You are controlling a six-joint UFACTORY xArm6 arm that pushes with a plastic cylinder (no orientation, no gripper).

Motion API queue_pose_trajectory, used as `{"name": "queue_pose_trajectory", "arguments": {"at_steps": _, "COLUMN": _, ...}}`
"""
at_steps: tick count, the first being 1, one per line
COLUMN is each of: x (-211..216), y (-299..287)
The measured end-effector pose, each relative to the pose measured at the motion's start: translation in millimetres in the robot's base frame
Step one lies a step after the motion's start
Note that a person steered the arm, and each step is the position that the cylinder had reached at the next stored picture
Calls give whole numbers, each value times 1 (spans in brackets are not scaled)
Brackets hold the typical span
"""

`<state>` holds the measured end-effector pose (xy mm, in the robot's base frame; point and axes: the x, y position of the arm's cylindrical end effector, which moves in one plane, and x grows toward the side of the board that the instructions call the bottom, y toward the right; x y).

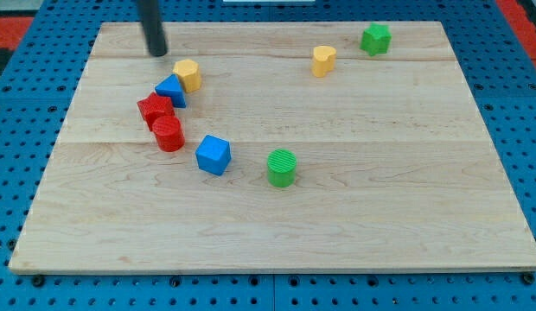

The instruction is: Place the yellow blocks diagonally to the green star

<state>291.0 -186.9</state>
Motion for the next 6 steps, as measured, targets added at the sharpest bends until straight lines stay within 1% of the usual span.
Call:
{"name": "queue_pose_trajectory", "arguments": {"at_steps": 1, "x": 27, "y": 70}}
{"name": "queue_pose_trajectory", "arguments": {"at_steps": 2, "x": 20, "y": 143}}
{"name": "queue_pose_trajectory", "arguments": {"at_steps": 3, "x": 37, "y": 99}}
{"name": "queue_pose_trajectory", "arguments": {"at_steps": 4, "x": 64, "y": 88}}
{"name": "queue_pose_trajectory", "arguments": {"at_steps": 5, "x": 90, "y": 140}}
{"name": "queue_pose_trajectory", "arguments": {"at_steps": 6, "x": 86, "y": 158}}
